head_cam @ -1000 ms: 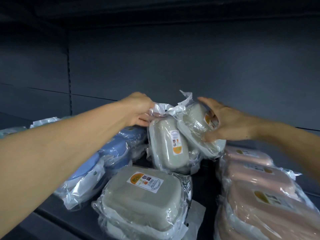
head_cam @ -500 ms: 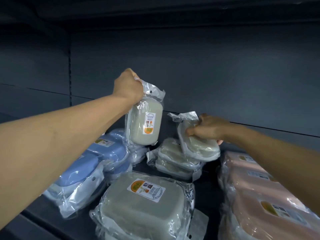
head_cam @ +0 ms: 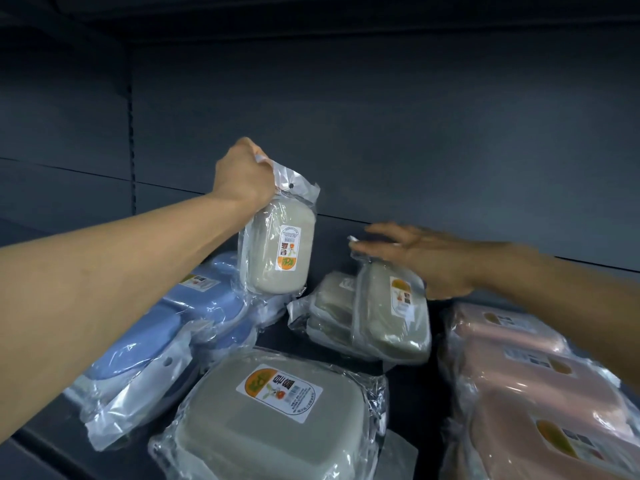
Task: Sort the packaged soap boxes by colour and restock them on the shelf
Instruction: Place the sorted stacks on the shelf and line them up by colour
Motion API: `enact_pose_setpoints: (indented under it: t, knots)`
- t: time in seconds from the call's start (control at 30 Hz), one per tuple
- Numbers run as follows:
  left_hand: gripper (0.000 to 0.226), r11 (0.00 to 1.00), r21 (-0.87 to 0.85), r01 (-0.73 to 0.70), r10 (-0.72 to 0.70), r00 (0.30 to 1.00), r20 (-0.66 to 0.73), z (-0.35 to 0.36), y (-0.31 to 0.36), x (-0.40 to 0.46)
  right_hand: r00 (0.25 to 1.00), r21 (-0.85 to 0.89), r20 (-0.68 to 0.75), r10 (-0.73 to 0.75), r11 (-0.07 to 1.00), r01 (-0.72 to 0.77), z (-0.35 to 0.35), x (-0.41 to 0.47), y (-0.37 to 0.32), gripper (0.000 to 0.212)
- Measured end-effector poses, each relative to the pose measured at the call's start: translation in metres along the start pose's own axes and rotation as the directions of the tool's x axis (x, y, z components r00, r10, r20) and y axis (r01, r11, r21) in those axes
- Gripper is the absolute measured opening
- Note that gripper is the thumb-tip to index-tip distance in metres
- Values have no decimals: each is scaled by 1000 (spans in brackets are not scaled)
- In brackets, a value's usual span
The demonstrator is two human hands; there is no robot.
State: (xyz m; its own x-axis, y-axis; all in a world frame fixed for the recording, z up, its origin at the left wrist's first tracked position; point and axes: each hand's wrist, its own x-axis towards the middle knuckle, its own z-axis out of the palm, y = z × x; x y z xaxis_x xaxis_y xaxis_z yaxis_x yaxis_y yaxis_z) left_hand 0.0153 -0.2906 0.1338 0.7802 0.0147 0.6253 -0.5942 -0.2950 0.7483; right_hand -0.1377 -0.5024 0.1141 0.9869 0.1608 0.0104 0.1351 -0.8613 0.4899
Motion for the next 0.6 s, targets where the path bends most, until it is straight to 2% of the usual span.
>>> enact_pose_setpoints:
  t: [0.07,0.17,0.4,0.53,0.6]
  knots:
    - [9,1000,-10,-3,3,1000,-6,0,0,2,993,-249,-30,-114,963,103,11,7,-5,102]
    - [9,1000,-25,-13,12,1000,-5,0,-1,4,986,-390,-24,-166,910,143,16,10,-10,102]
    - [8,997,-63,-38,38,999,2,0,-2,2,993,-333,-28,-116,937,100,22,2,-11,100]
    - [10,995,-97,-33,32,999,-13,-4,1,-1,995,-202,-92,-37,979,18,18,-15,-1,92]
    - [18,991,-133,-33,31,999,-19,-10,6,0,993,-118,-111,29,992,-42,8,-24,4,89]
